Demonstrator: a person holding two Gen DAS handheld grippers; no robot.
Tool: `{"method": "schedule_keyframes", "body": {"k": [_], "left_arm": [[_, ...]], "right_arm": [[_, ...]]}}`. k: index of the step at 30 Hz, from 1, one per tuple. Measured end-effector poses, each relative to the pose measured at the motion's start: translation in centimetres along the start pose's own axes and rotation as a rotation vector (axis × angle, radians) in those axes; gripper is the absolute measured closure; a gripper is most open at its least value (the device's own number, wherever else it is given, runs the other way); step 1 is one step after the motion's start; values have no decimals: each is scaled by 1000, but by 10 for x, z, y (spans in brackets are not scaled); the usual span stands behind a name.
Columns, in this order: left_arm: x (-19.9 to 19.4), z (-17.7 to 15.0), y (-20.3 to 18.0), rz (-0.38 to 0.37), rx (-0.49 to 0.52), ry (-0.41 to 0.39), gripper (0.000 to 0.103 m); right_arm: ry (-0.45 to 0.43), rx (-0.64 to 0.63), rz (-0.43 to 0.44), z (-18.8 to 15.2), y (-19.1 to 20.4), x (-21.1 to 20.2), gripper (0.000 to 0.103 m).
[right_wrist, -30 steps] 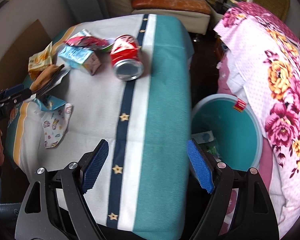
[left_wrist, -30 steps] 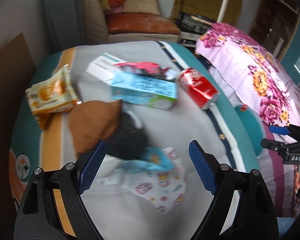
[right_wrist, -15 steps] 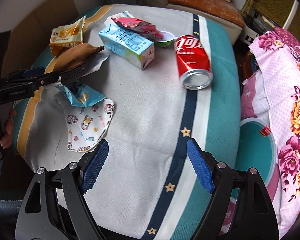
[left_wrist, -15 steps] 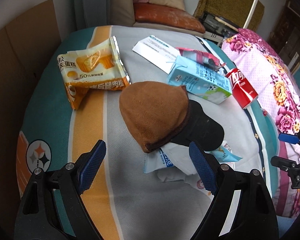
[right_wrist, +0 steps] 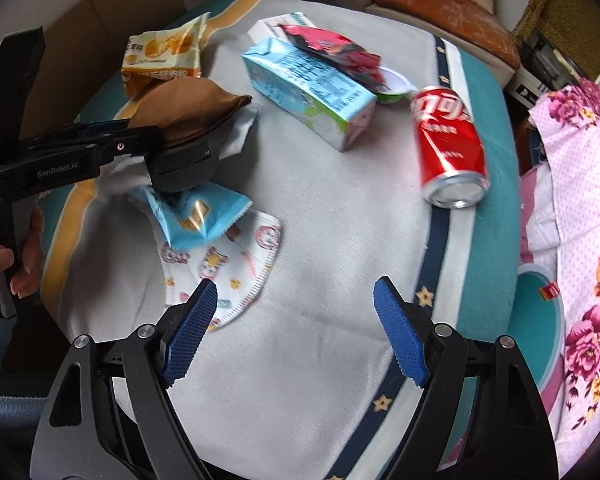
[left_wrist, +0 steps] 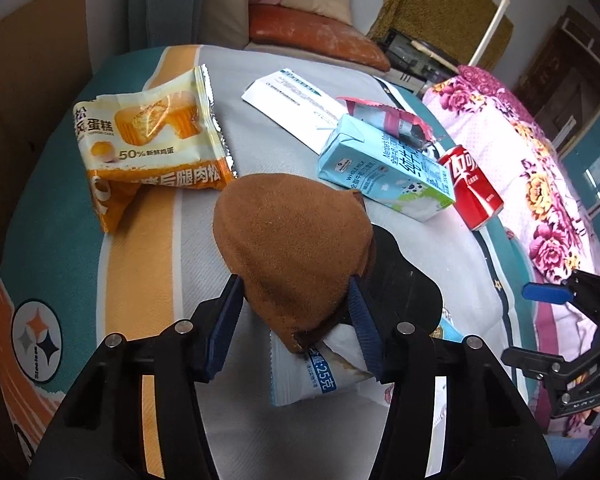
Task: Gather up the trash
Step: 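Grasp the brown cloth with the left tool while the right grasps the light blue snack wrapper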
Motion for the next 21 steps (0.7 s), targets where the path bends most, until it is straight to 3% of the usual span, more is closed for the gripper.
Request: {"method": "schedule_keyframes", "body": {"k": [10,21], "left_arm": [[-48,-7,29,32,-25,-57,49],[-47,-30,57,60,-66,2,48]], "right_arm": [[-24,-155,79,22,62,7,26],[10,-276,94,38,94,32,26]]}}
Point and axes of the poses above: each gripper's, at about its wrist camera, not at the fingertips, and x roughly the way its jaws point, y to its left, z to its top, the point moved 2 cm from there along x, roughly the way its jaws point, and after that the axes turned 9 degrees about -z, right-handed, at the moved point
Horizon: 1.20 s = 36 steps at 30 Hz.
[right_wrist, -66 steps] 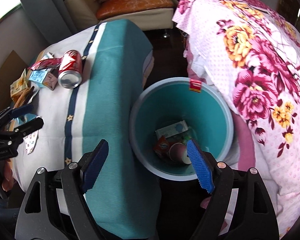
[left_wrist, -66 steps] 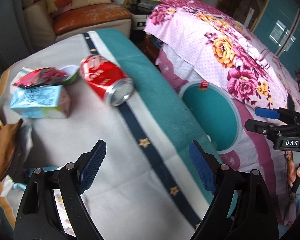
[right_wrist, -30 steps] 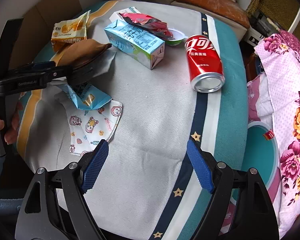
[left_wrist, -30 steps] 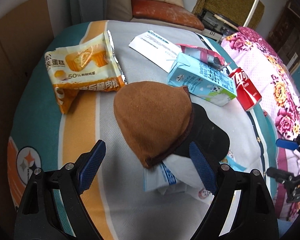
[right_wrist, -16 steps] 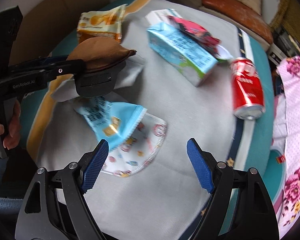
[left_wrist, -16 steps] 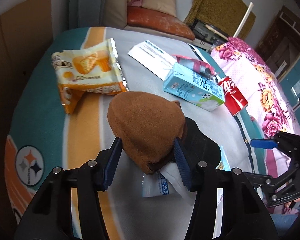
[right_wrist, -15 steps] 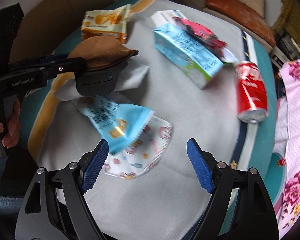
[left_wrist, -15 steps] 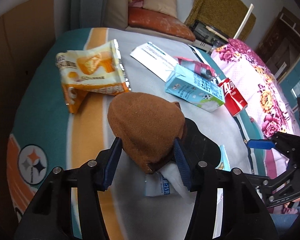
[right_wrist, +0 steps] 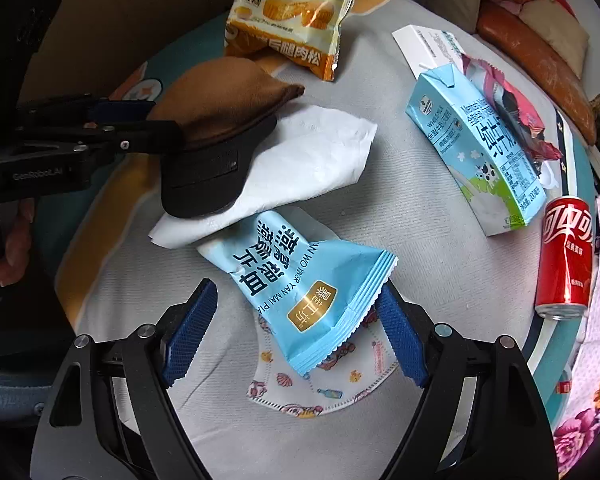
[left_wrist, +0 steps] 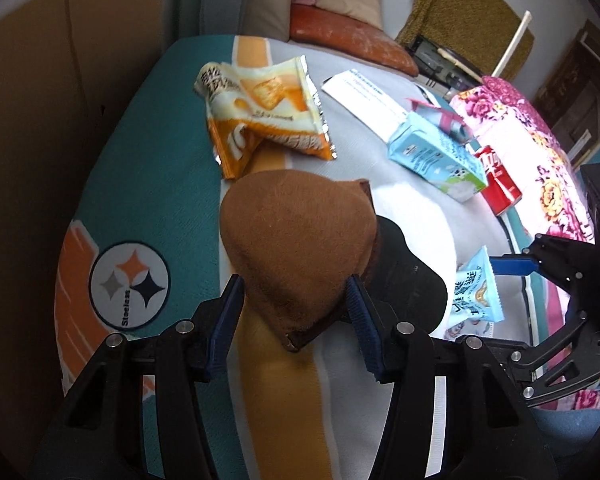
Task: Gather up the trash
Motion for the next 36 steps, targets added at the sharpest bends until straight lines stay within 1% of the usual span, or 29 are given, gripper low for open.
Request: {"method": "schedule_keyframes", "body": {"k": [2,3,4,5,6,8,11,14,18,21,26,32,36], "left_arm": [[3,0,0,4,-3,3,47],[4,1,-1,6,-2,5,47],[6,1,-1,3,-4,7,47],[7,1,-2,2,-4,7,48],[8,1,-3,7,1,3,51],[9,0,-10,11,22,-3,54],[9,-1,-21,-10,38,-4,56],[7,1,-36,-12,60,-25,56],[-3,5,-45,4,69,-64,56],[-6,9,-48,13,68,-72,56],[-11,9,-60,7,73,-88,56],[-21,14,-83,-8,90,-117,56],[-27,17,-105,-24,118,-134,56]], "right_arm": [[8,-2,2,0,-2,3,26],[7,-1,6,0,-3,4,28],[-1,3,7,0,-6,2,37],[-3,5,7,-1,-7,2,55],[0,14,9,-3,-11,1,59],[-6,40,8,-6,-18,0,65],[-13,79,-1,-14,-29,-4,66],[-22,112,-47,-25,-43,-13,67],[-31,166,-108,-46,-67,-31,67],[-33,200,-137,-63,-82,-43,67],[-35,239,-141,-92,-93,-57,67],[-80,275,-139,-114,-101,-79,67],[-117,326,-156,-130,-118,-94,67]]}}
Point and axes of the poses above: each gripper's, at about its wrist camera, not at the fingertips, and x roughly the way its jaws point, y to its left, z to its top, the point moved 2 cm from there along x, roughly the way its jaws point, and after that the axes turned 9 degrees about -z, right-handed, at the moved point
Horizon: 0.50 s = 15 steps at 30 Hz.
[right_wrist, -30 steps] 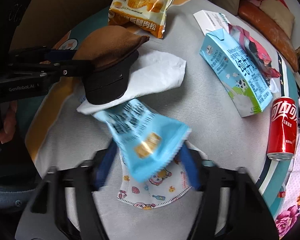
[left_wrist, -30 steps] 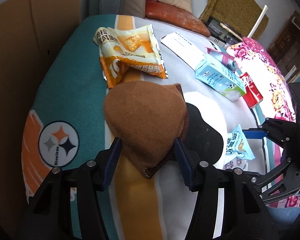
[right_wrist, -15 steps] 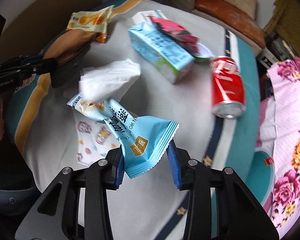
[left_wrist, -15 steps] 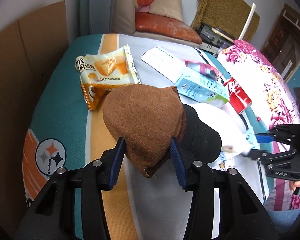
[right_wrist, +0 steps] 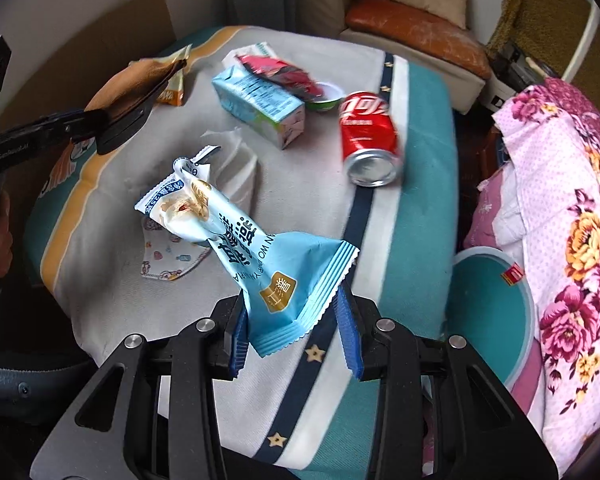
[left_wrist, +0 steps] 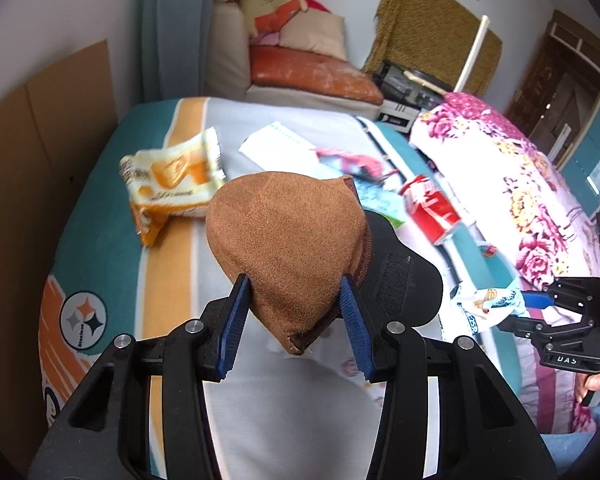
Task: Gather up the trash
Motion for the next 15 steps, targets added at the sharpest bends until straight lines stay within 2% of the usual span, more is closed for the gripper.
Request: {"method": "schedule_keyframes", "body": {"k": [6,15], "left_arm": [[3,4,-41,-24,61,-5,56],[36,4,-118,-85,170,33,56]], "right_arm": [[-36,112,-24,-16,-45,-16,67],[-76,253,-82,-52,-116,-35,67]]}}
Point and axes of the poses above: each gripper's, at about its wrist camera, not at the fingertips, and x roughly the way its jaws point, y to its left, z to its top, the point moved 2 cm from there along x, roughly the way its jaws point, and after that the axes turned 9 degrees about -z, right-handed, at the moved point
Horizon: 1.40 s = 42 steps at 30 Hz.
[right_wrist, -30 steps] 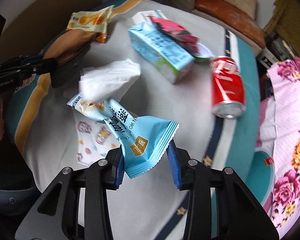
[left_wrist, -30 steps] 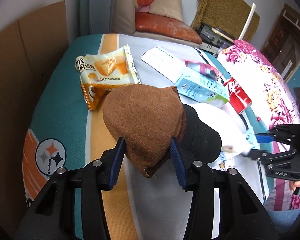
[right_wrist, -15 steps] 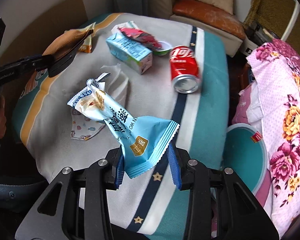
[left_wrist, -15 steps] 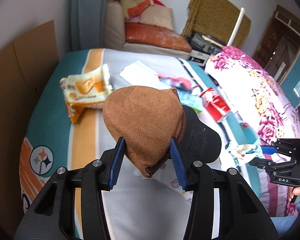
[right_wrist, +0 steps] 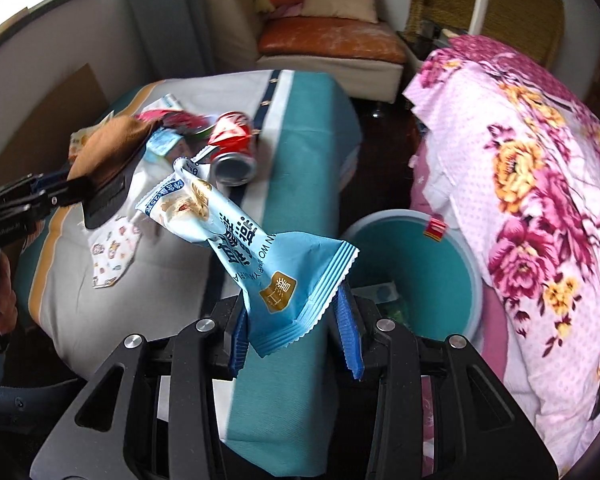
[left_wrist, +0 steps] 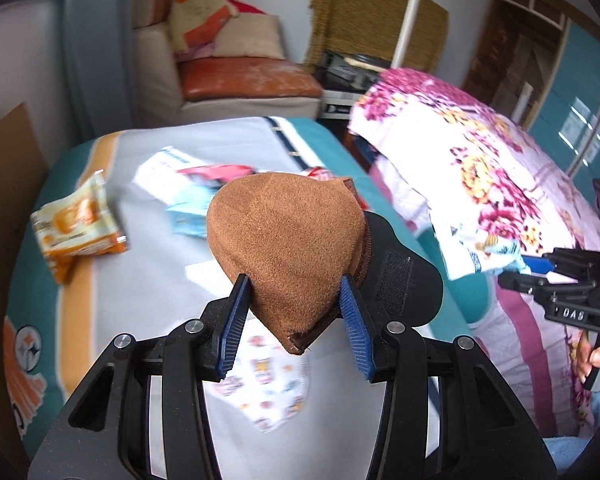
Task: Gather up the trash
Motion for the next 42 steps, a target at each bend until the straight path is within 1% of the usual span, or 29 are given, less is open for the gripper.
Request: {"method": "schedule_keyframes", "body": {"k": [7,13,14,15,17,20,22,23,25,26,28,29,31,32,33,35,37,40,42], "left_arm": [[41,7,-57,-51,84,57,56],[76,15,-109,-87,171,105,57],[80,16,-115,-92,179,110,60],[85,17,-121,-100,188,119,66],[97,20,-137,-120,208,140,67],[116,18,-154,-142,236,176,67],[134,16,-161,-167,227,203,70],[147,14,-165,-173,221,221,74],[167,8,-168,-156,225,250,75],[175,5,-167,-152,212,274,75],[174,0,-165,-159,198,289,75],[167,-2,-164,-144,205,278,75],[153,-3,-157,-109,213,253,65],[146,-3,-148,-91,190,244,46],[141,-4,-141,-81,170,240,33],[132,-9,-124,-55,135,235,29],[128,-17,-113,-36,110,255,28],[126,-33,-98,-29,50,285,25],[125,-44,-93,-36,12,300,21]], "right_arm": [[-24,104,-26,-12,-53,-3,67],[-16,183,-47,-27,-92,2,66],[-13,194,-52,-30,-99,3,66],[-11,204,-55,-33,-103,5,66],[-3,229,-61,-40,-115,9,66],[12,255,-67,-49,-129,17,66],[20,273,-67,-53,-136,24,66],[28,283,-68,-56,-140,29,66],[53,305,-54,-61,-145,38,66],[57,304,-46,-64,-144,39,66],[64,288,-41,-66,-142,42,66],[67,285,-35,-67,-140,43,66],[71,266,-27,-65,-137,47,66],[70,262,-21,-63,-135,48,66],[68,261,-13,-62,-132,49,66],[64,256,3,-60,-126,51,66],[62,245,20,-59,-116,53,66],[62,226,34,-58,-107,54,66],[61,218,42,-57,-103,54,66]]}}
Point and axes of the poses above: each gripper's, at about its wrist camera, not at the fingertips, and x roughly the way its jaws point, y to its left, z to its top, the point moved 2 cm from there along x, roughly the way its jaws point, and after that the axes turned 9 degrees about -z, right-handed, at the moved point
